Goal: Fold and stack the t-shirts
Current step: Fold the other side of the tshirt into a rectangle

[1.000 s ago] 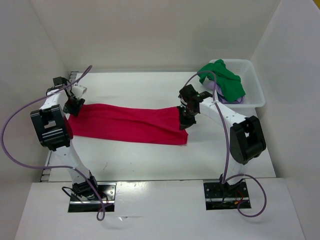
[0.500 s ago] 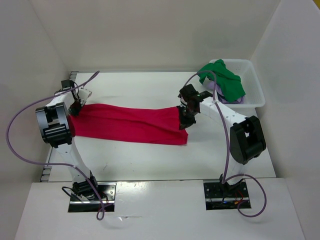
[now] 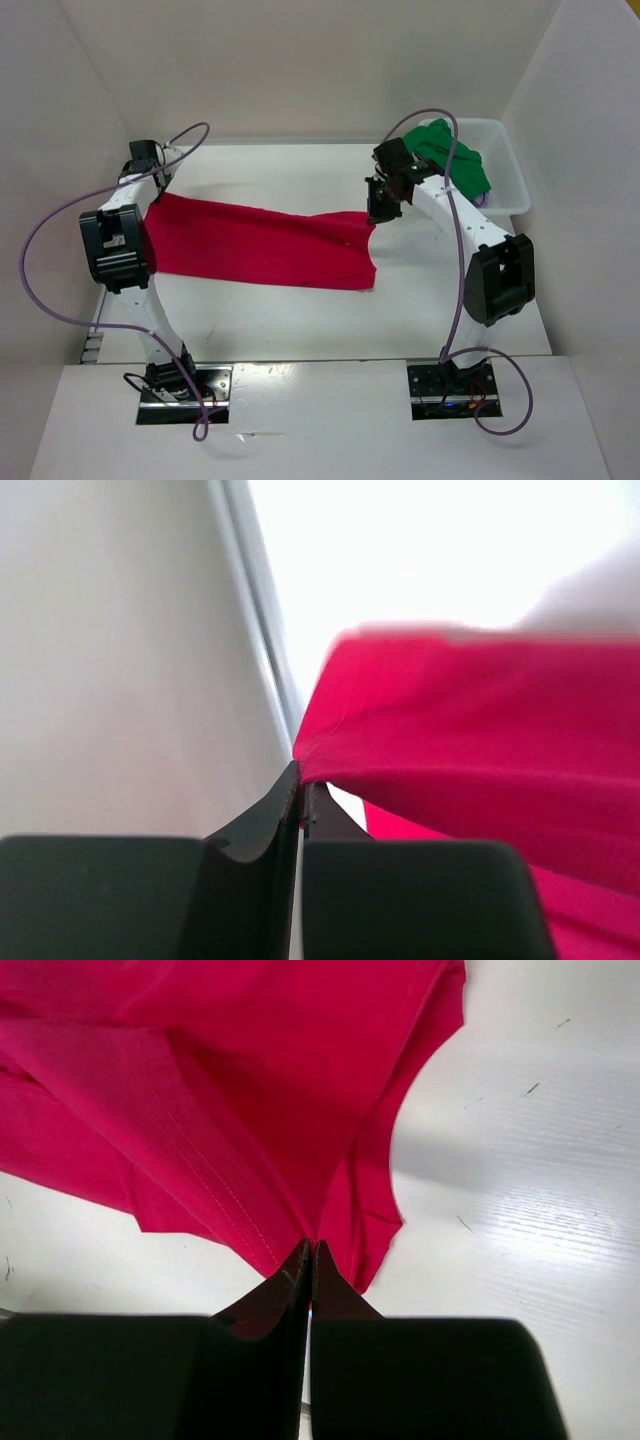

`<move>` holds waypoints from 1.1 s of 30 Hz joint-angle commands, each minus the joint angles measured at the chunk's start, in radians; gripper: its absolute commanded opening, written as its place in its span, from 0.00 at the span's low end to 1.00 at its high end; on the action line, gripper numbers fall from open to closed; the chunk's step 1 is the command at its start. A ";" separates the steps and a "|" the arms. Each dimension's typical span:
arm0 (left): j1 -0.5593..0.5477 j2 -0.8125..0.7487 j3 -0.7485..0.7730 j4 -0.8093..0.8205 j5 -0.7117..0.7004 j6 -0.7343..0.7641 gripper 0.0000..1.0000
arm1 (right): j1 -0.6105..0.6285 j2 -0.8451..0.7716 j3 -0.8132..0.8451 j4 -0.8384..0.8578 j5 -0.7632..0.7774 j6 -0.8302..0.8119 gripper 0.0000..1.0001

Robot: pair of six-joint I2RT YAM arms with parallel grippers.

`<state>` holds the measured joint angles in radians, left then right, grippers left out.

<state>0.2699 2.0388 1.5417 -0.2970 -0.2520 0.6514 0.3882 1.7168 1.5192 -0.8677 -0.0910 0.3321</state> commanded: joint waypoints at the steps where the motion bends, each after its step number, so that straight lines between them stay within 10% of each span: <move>1: -0.035 -0.043 0.040 0.154 -0.058 0.026 0.00 | -0.008 -0.025 0.035 -0.036 0.022 0.010 0.00; 12: -0.058 0.049 0.112 0.265 -0.104 0.077 0.00 | -0.008 -0.034 0.021 0.018 -0.007 0.047 0.00; 33: 0.012 -0.080 -0.305 0.247 -0.158 0.288 0.00 | 0.095 -0.083 -0.218 -0.001 -0.133 0.079 0.00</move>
<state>0.2745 1.9850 1.2335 -0.0620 -0.3779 0.9211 0.4862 1.6775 1.3056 -0.8627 -0.2073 0.4019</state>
